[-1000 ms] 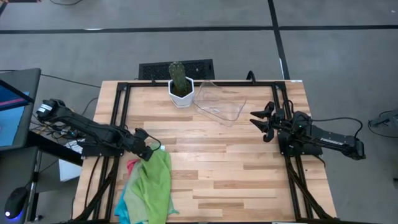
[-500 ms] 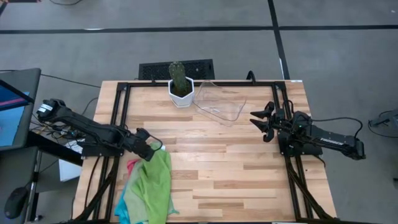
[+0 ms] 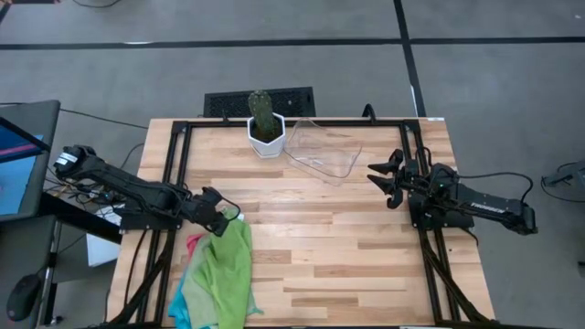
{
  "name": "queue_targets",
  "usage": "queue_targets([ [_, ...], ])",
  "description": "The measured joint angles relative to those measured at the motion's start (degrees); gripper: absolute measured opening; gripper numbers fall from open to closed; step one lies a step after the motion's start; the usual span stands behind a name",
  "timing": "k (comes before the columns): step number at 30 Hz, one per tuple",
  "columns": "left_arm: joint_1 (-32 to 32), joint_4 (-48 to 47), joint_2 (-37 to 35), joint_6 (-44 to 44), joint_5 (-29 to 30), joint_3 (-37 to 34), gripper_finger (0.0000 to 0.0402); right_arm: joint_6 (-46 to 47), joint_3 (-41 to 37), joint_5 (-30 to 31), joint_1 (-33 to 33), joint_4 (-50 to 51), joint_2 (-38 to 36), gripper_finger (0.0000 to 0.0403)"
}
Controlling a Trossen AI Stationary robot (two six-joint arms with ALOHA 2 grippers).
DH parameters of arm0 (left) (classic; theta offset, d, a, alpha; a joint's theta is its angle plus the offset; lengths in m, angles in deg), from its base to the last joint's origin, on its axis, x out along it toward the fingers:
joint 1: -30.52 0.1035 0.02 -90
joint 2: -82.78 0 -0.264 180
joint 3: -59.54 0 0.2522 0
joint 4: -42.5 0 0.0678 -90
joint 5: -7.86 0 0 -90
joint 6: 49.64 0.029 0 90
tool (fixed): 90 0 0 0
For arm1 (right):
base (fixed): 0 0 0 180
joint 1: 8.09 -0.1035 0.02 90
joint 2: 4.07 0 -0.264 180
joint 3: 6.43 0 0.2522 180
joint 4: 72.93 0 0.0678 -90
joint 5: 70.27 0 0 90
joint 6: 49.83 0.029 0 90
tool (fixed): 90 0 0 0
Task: Fold microfiber towels
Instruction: Fold the green towel
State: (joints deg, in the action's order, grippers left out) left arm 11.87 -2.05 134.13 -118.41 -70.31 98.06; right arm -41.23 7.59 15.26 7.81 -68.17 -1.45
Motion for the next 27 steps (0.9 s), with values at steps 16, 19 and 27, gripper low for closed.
queue_targets([
  [16, 0.0, 3.7, 0.0, 1.7, -1.7, 0.0, 0.0182, 0.0, 0.0, 0.0, 0.0, 0.0, 0.0, 0.0185],
  [19, 0.0, 3.9, 0.0, 1.7, -1.5, 0.0, 0.0146, 0.0, 0.0, 0.0, 0.0, 0.0, 0.0, 0.0185],
  [27, 0.2, 10.8, 0.0, 4.0, 2.2, 0.0, 0.0011, 1.8, 0.0, 1.5, 0.0, 0.0, 1.0, 0.0177],
])
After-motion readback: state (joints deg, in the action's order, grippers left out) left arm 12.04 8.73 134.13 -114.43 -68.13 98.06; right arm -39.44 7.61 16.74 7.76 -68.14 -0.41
